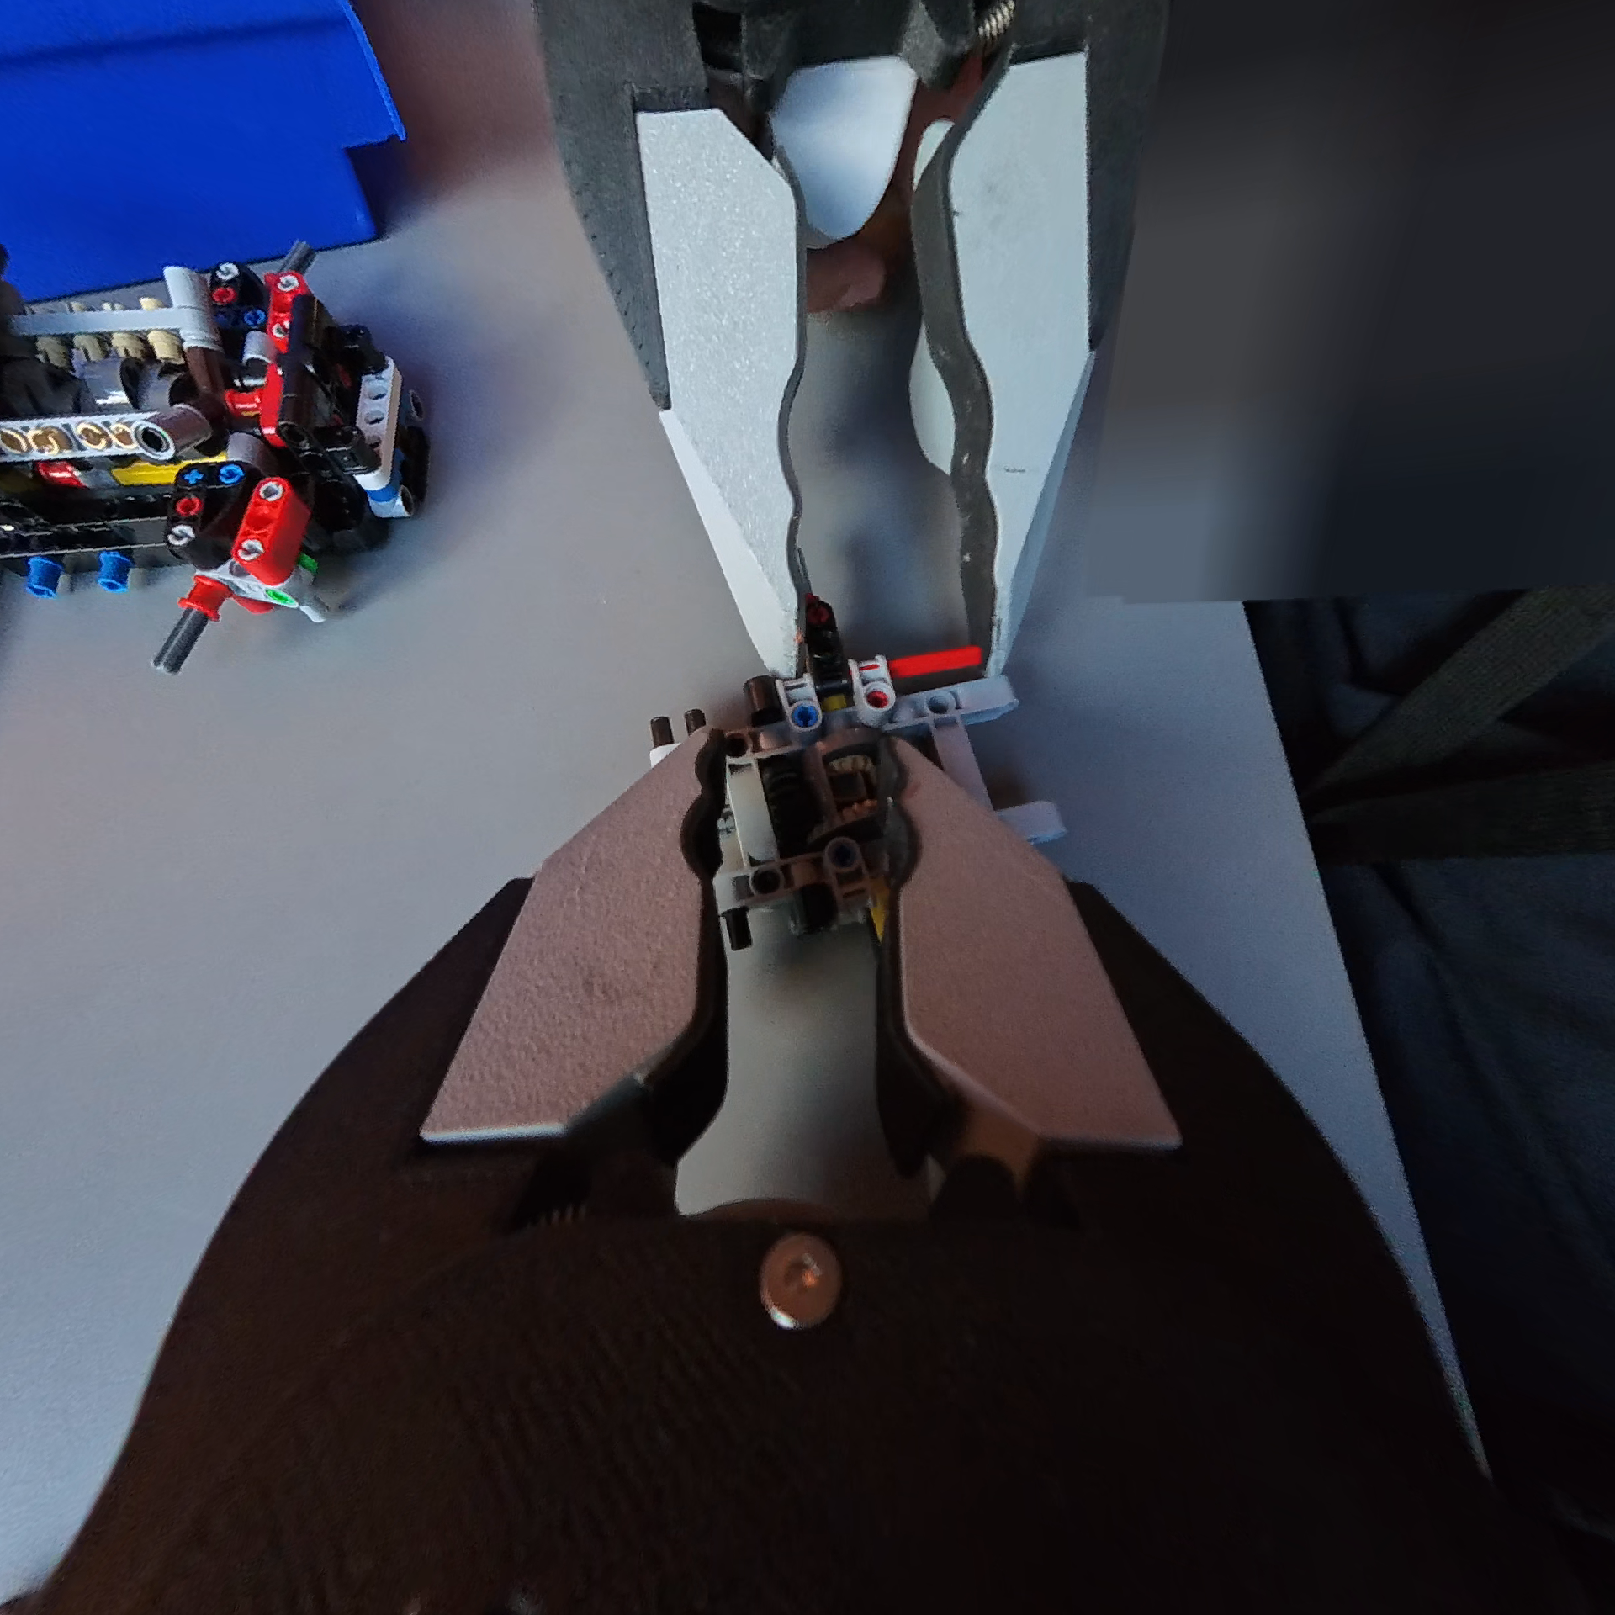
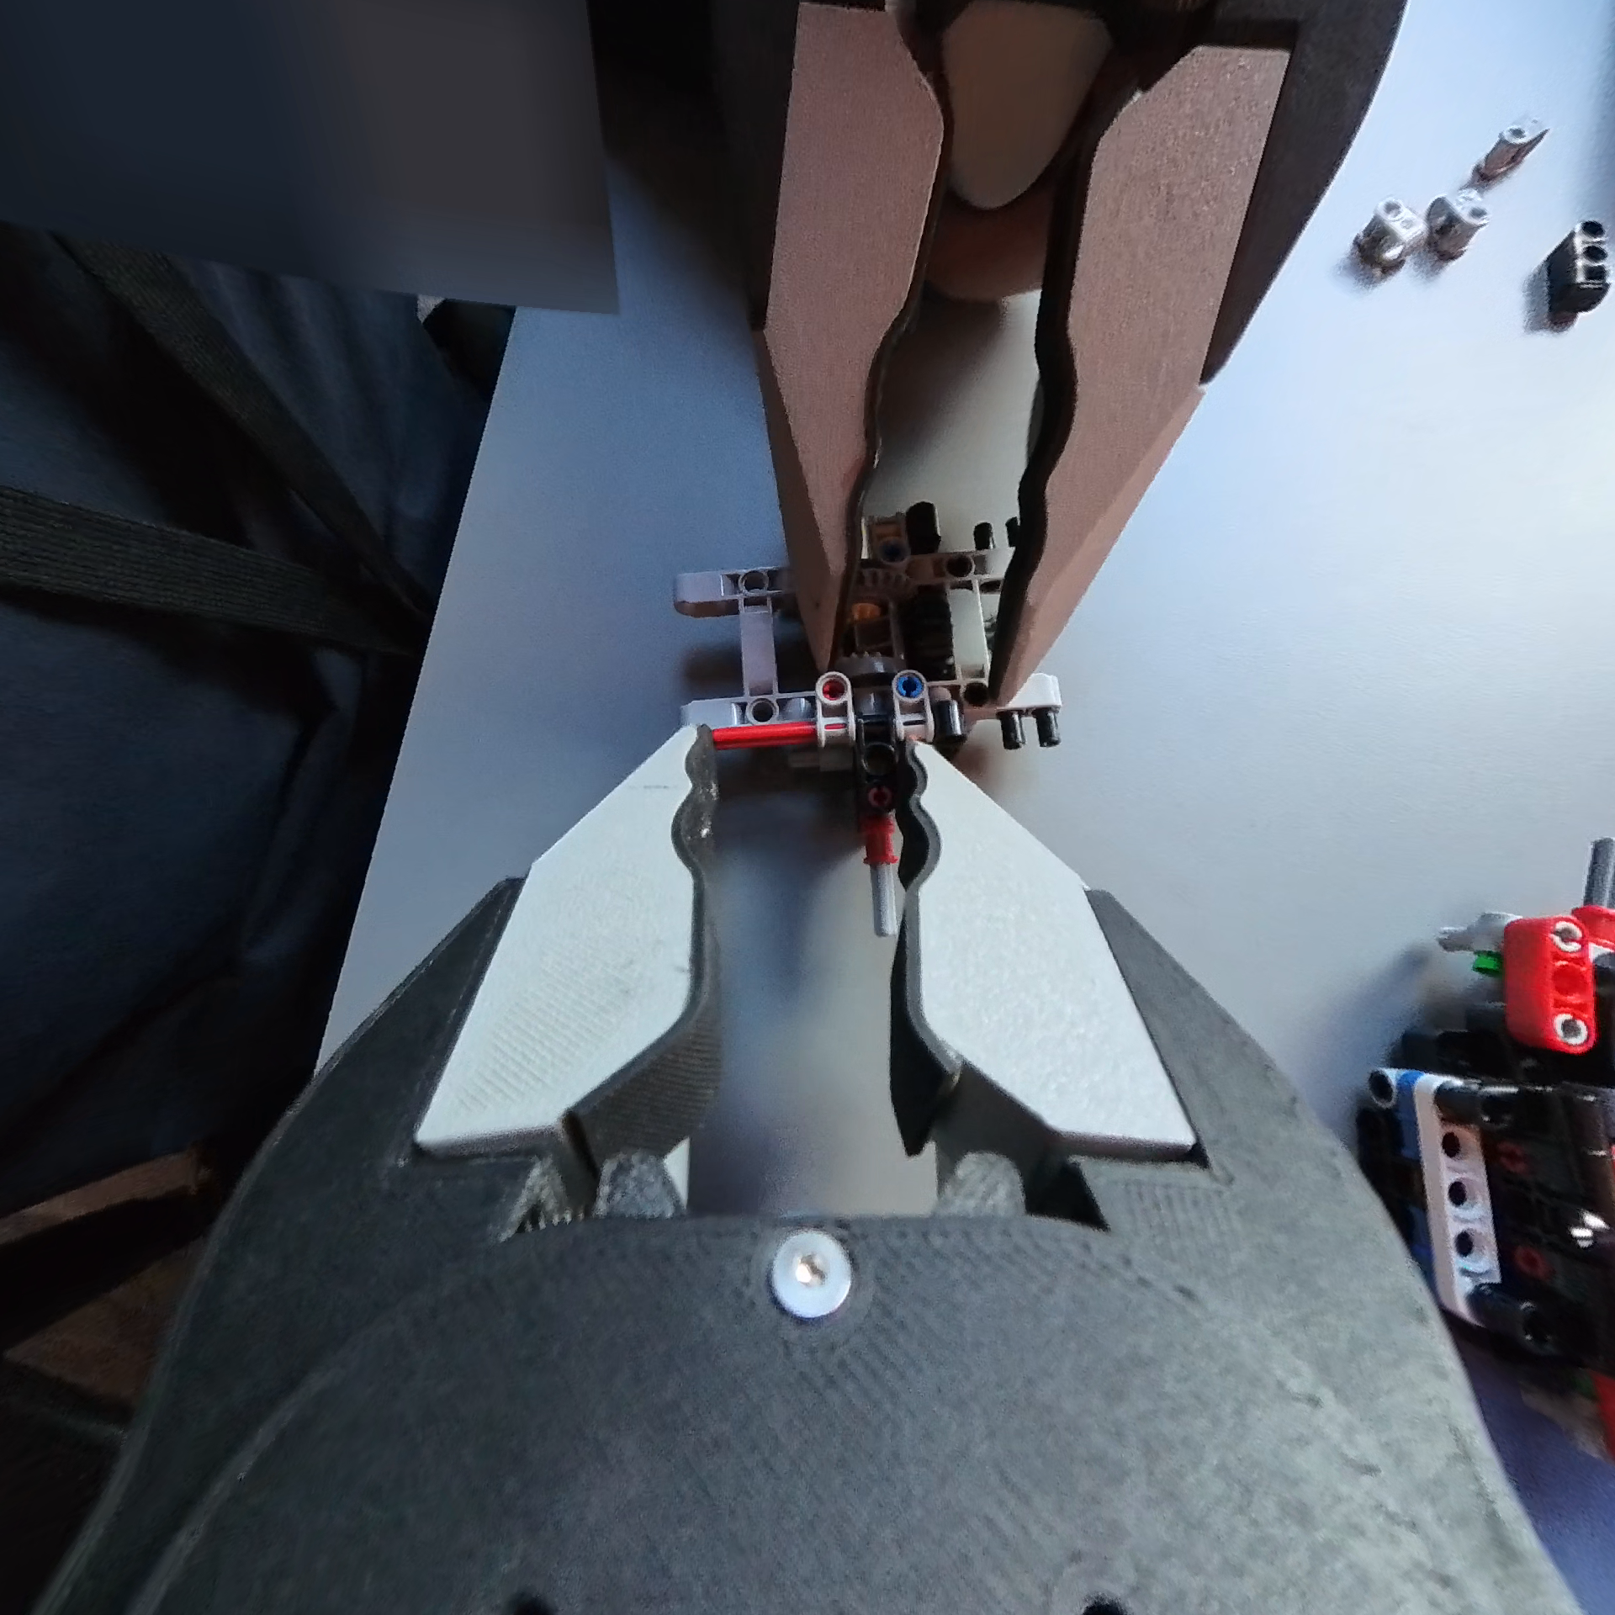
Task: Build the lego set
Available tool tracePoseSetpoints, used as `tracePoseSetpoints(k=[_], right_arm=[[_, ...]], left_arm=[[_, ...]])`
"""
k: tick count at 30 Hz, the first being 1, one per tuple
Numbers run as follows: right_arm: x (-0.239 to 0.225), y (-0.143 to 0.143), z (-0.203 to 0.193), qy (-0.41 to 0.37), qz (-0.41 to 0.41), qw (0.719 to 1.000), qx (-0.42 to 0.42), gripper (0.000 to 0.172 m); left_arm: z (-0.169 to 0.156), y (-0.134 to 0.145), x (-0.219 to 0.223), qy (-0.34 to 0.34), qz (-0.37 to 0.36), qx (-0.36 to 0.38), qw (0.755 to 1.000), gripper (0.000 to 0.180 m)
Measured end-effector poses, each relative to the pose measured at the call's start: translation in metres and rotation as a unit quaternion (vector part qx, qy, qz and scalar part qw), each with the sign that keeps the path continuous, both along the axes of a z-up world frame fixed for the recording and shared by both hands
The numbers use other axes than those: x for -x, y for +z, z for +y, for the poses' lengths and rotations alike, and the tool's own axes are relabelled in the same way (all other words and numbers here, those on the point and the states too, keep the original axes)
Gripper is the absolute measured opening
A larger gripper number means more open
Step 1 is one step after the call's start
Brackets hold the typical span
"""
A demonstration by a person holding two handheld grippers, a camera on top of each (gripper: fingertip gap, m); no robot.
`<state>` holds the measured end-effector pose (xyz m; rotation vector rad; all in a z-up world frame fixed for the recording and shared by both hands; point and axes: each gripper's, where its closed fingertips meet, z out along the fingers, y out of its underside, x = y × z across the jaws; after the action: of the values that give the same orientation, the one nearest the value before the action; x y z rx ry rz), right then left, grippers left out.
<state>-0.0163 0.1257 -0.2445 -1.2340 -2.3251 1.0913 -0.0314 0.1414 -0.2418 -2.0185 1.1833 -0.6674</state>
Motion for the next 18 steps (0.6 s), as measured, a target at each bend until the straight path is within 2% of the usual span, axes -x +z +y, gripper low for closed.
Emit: tracePoseSetpoints(k=[11,18], right_arm=[[-0.0003,0.0024,0.0007,0.018,-0.009,0.998,0.056,0.034],[0.0012,0.0006,0.0026,0.019,0.001,0.999,0.035,0.033]], left_arm=[[-0.0012,-0.0004,-0.0009,-0.002,0.013,-0.013,1.000,0.033],[-0.0002,-0.0003,-0.0002,0.003,0.008,-0.009,1.000,0.033]])
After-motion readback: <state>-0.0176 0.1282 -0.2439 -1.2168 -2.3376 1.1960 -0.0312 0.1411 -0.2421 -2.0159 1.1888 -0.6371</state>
